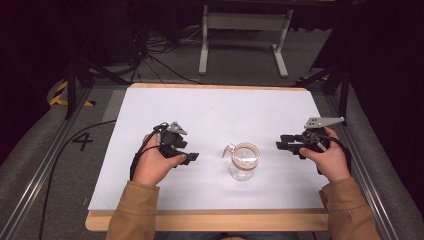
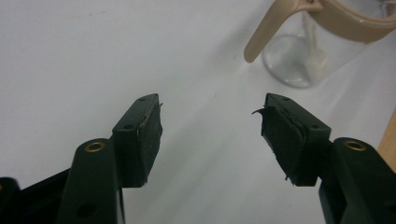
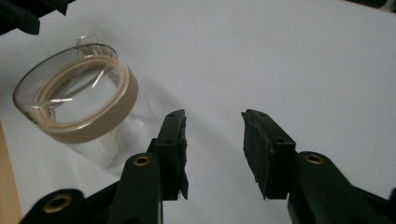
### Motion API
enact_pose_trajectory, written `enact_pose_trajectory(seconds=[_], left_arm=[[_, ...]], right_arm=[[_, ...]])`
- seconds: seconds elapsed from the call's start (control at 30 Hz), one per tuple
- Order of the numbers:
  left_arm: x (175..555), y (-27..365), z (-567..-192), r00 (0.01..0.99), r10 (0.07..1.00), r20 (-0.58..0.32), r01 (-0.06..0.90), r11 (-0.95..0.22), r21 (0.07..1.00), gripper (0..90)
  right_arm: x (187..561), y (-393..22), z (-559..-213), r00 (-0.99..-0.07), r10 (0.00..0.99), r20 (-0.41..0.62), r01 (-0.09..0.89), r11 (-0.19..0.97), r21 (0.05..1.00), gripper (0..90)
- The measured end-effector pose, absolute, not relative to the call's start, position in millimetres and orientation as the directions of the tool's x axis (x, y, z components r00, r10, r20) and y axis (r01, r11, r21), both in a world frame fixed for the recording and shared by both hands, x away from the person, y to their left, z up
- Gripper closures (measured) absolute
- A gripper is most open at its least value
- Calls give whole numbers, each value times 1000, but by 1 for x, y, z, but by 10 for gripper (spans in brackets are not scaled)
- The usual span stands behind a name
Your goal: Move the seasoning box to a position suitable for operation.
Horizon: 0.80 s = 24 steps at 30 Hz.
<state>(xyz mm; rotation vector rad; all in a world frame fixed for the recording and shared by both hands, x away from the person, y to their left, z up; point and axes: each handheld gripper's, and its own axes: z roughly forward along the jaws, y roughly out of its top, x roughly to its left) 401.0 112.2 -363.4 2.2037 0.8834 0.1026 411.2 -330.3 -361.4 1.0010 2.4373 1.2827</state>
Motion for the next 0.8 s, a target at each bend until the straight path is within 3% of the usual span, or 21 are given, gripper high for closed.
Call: enact_pose_trajectory(seconds=[0.03,0.1,0.37,0.47,0.63,0.8], left_arm=[[401,112,-363,759,623,-189,563,-483,670,432],[399,115,-360,758,620,-201,563,-469,680,446],[395,116,-355,783,598,-170,505,-452,735,458],[393,118,-350,784,593,-184,500,-428,753,529],[391,113,-351,788,595,-156,479,-436,761,773],[390,104,-353,804,565,-184,470,-417,778,873]], right_arm=[[409,-331,-362,-754,641,143,482,392,783,605],[406,-330,-362,-750,646,144,495,402,770,698],[402,-322,-365,-753,642,141,510,436,741,795],[402,-319,-366,-756,639,138,507,440,742,824],[401,-311,-369,-783,604,148,491,455,743,859],[398,-299,-371,-834,530,155,450,490,746,876]])
